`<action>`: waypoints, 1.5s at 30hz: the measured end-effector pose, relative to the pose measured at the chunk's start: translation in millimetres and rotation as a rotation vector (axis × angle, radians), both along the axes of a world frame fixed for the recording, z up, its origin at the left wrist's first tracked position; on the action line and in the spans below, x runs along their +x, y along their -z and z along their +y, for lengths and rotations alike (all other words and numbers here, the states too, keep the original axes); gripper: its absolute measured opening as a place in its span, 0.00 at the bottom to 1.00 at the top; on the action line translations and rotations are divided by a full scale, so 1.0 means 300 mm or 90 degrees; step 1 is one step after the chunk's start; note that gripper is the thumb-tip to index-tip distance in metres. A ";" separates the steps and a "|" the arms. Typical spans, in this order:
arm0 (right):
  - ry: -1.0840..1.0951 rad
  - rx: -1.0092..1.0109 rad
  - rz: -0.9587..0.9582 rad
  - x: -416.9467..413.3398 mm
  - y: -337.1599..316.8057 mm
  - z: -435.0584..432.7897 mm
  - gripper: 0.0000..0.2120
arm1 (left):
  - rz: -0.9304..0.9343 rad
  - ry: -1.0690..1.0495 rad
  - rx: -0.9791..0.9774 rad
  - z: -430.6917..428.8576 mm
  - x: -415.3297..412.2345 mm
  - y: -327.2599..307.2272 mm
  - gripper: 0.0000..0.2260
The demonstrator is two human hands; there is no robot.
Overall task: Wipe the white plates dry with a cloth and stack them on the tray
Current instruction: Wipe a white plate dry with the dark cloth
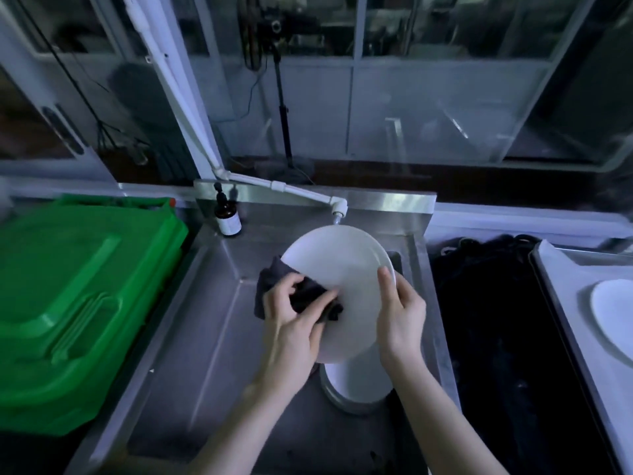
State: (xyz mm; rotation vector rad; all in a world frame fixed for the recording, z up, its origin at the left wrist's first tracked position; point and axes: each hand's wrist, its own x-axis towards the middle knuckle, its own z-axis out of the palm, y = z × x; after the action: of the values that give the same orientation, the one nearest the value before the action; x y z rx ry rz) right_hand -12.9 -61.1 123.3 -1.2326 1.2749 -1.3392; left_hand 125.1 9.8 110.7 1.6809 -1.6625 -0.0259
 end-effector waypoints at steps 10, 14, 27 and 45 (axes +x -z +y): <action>0.042 0.047 -0.133 -0.067 -0.055 -0.004 0.22 | 0.008 0.195 0.038 0.103 -0.118 -0.069 0.17; 0.015 0.053 -0.128 -0.037 -0.049 0.003 0.22 | -0.083 0.294 0.091 0.012 -0.049 -0.101 0.21; 0.114 0.064 -0.179 0.135 -0.163 -0.056 0.25 | -0.242 0.240 0.050 -0.043 0.122 -0.190 0.19; 0.192 0.053 -0.109 0.346 -0.184 -0.079 0.28 | -0.157 0.275 0.094 -0.067 0.403 -0.124 0.24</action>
State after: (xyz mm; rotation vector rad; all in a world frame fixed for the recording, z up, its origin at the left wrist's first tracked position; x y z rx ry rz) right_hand 90.8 -84.9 178.7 -0.8714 1.4170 -1.5525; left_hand 246.1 -10.2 147.9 1.4422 -2.2341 -0.1582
